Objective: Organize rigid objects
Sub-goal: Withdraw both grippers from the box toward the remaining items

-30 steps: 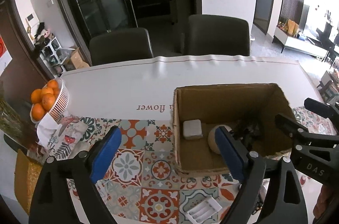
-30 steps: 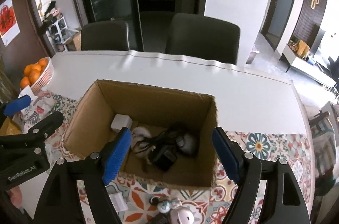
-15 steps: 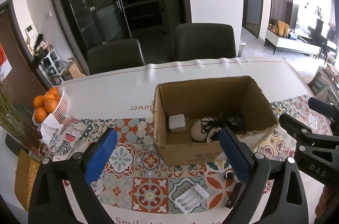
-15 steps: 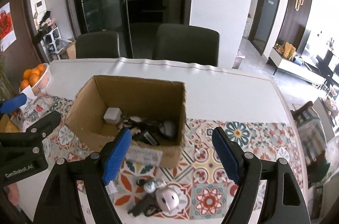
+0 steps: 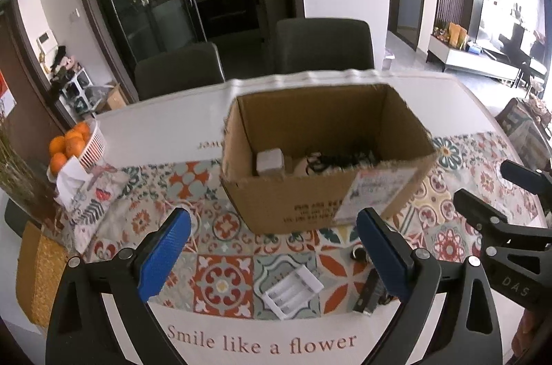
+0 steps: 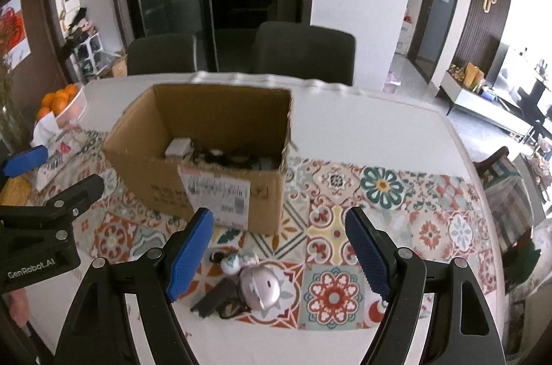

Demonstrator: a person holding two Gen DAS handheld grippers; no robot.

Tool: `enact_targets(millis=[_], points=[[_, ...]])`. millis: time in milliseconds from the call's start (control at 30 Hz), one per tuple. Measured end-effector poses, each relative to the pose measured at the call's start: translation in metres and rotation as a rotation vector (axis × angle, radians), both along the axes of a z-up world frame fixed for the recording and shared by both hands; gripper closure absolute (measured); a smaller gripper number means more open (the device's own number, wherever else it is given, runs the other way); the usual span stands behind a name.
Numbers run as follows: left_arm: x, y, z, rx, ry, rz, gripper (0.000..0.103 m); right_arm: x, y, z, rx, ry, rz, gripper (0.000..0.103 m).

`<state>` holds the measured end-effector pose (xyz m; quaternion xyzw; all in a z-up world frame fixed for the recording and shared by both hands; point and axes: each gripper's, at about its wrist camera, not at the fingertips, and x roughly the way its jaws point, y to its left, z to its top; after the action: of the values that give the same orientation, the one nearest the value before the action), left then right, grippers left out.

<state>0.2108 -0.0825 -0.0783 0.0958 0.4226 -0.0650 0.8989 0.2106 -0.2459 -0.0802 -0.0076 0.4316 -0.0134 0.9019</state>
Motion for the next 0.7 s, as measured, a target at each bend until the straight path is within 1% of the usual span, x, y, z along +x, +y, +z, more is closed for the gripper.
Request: enact_targets(millis=[467,700], points=[[-0.010,-0.003,-0.056,0.022,0.148,0.000,0.005,-0.013,0.004,-0.054,0.009,0.123,0.069,0.024],[-0.007,-0.006,-0.087,0.041,0.228,0.002,0.005,-0.010,0.004,-0.087,0.032,0.214,0.099,0.024]])
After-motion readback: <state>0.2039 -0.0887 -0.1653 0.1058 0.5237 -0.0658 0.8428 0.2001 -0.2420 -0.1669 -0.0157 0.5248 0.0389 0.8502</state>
